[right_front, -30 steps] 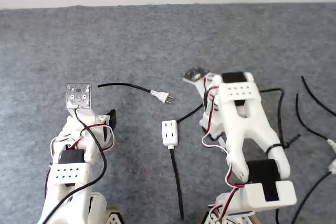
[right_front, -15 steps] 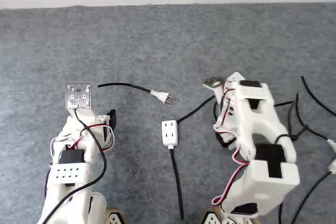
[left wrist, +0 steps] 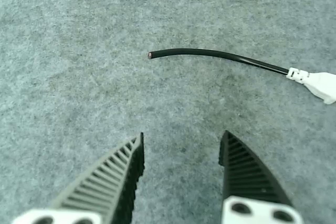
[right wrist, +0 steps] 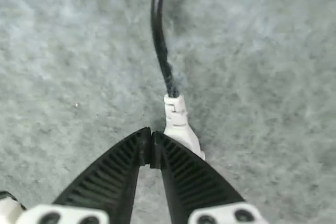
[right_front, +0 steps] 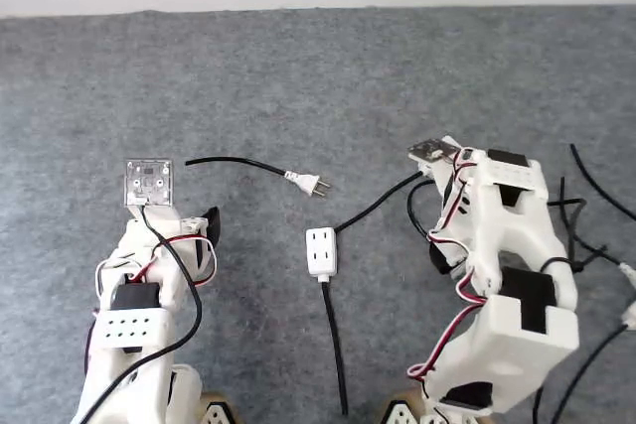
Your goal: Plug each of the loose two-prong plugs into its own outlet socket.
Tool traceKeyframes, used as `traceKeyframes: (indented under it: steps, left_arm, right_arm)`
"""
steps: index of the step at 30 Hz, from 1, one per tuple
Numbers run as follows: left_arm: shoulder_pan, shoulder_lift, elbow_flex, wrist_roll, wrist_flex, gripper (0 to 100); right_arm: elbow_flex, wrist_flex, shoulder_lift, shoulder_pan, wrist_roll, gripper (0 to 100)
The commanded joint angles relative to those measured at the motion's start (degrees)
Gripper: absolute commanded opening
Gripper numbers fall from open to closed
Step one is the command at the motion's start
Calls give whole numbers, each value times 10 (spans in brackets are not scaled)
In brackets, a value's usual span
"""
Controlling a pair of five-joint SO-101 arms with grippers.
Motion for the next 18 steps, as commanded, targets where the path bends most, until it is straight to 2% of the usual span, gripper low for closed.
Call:
traceKeyframes:
  steps: [1,5,9,18]
  left_arm:
    - [1,-4,-5,-6,-13,225]
    - [1,-4,-5,-6,-13,225]
    - [1,-4,-5,-6,-13,225]
    - [-2,-4,-5,-6,-13,225]
  right_arm:
    - [-34,44,-10,-1,31,9]
    - [-45,75,-73,-55,30,9]
    - [-41,45,-148,-82,32,9]
    - [19,-65,-167,-40,40,9]
